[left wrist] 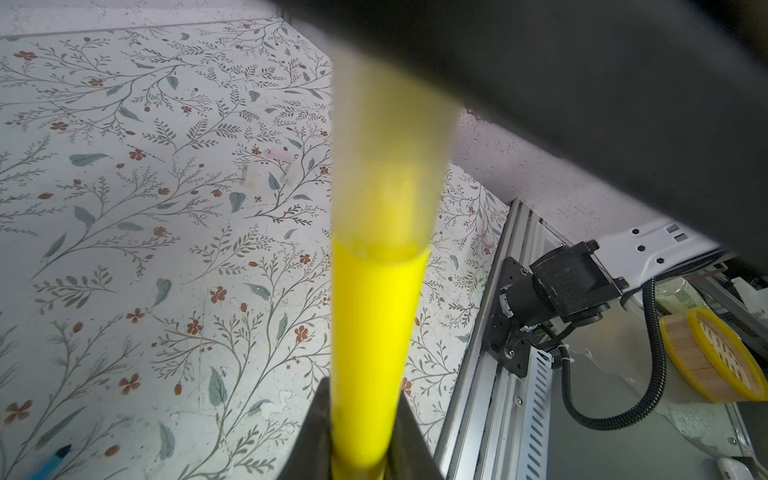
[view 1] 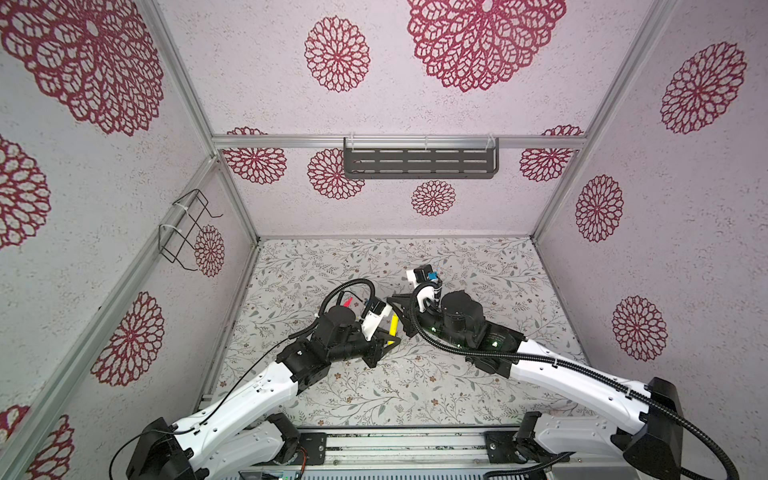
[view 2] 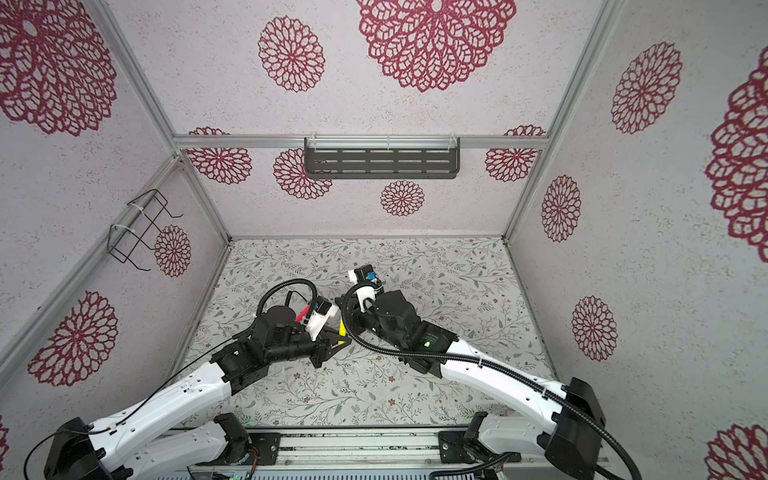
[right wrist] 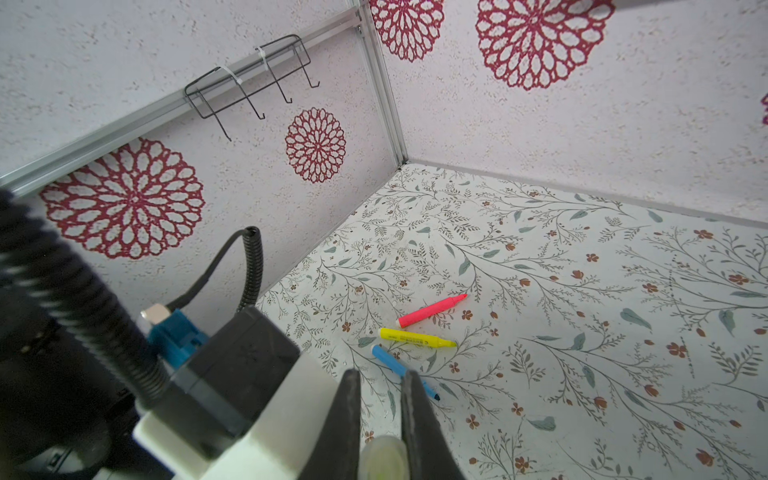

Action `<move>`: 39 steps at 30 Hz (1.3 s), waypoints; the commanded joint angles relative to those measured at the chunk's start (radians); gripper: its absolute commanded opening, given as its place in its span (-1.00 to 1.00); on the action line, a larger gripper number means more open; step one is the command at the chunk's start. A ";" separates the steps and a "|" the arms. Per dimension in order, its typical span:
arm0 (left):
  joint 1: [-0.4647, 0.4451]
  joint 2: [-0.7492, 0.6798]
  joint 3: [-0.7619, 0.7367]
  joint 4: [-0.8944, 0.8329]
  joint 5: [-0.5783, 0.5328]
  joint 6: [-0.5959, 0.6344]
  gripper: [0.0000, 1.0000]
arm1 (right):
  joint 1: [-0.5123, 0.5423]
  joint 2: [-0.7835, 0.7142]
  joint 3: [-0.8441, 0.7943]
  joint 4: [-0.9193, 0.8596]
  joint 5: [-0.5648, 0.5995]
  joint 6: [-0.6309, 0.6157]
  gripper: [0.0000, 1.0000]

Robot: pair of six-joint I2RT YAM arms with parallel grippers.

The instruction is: Insert the pens into the pen caps

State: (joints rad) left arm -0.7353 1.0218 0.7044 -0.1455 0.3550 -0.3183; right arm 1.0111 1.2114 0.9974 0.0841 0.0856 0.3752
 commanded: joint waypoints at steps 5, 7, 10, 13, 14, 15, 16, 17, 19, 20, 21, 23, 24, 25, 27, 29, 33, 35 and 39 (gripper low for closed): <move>0.092 -0.072 0.095 0.331 -0.121 -0.048 -1.00 | 0.075 0.006 -0.101 -0.339 -0.140 0.002 -1.00; 0.097 -0.072 0.096 0.331 -0.122 -0.050 -1.00 | 0.076 0.007 -0.103 -0.336 -0.145 0.003 -1.00; 0.106 -0.075 0.099 0.331 -0.119 -0.053 -1.00 | 0.078 0.010 -0.110 -0.333 -0.149 0.007 -1.00; 0.112 -0.077 0.102 0.331 -0.112 -0.055 -1.00 | 0.081 0.011 -0.127 -0.331 -0.146 0.016 -1.00; 0.115 -0.078 0.102 0.331 -0.111 -0.057 -1.00 | 0.083 0.008 -0.134 -0.321 -0.148 0.023 -1.00; 0.117 -0.079 0.102 0.333 -0.107 -0.059 -1.00 | 0.083 -0.004 -0.139 -0.314 -0.146 0.027 -1.00; 0.119 -0.079 0.104 0.333 -0.102 -0.059 -1.00 | 0.083 -0.009 -0.134 -0.310 -0.148 0.025 -1.00; 0.120 -0.078 0.105 0.333 -0.098 -0.059 -1.00 | 0.082 -0.013 -0.131 -0.309 -0.148 0.023 -1.00; 0.120 -0.066 0.110 0.325 -0.053 -0.048 -1.00 | 0.074 -0.028 -0.106 -0.307 -0.162 -0.006 -1.00; 0.120 -0.051 0.118 0.309 -0.041 -0.043 -1.00 | 0.069 -0.036 -0.086 -0.315 -0.162 -0.021 -1.00; 0.115 -0.025 0.126 0.272 -0.025 -0.032 -1.00 | 0.064 -0.040 -0.072 -0.317 -0.154 -0.033 -1.00; 0.105 -0.013 0.109 0.265 -0.021 -0.027 -1.00 | 0.041 -0.055 -0.003 -0.352 -0.146 -0.070 -0.58; 0.103 -0.011 0.103 0.268 -0.018 -0.027 -1.00 | 0.035 -0.059 0.015 -0.357 -0.146 -0.081 -0.39; 0.097 -0.009 0.082 0.273 -0.014 -0.028 -1.00 | 0.026 -0.067 0.048 -0.375 -0.143 -0.097 -0.05; 0.093 -0.014 0.064 0.273 -0.010 -0.032 -1.00 | 0.004 -0.105 0.111 -0.406 -0.121 -0.159 0.47; 0.093 -0.022 0.047 0.271 -0.009 -0.032 -1.00 | -0.009 -0.148 0.130 -0.408 -0.112 -0.187 0.66; 0.093 -0.074 -0.004 0.230 -0.037 -0.028 -1.00 | -0.052 -0.253 0.115 -0.382 -0.162 -0.190 0.85; 0.093 -0.109 -0.038 0.219 -0.064 -0.019 -1.00 | -0.059 -0.285 0.095 -0.364 -0.184 -0.183 0.92; 0.093 -0.115 -0.055 0.221 -0.056 -0.025 -1.00 | -0.065 -0.332 0.054 -0.314 -0.186 -0.157 0.98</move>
State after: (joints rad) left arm -0.6399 0.9169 0.6655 0.0628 0.3176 -0.3447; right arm 0.9512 0.9115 1.0714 -0.2745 -0.0631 0.2207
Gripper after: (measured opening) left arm 0.181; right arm 0.987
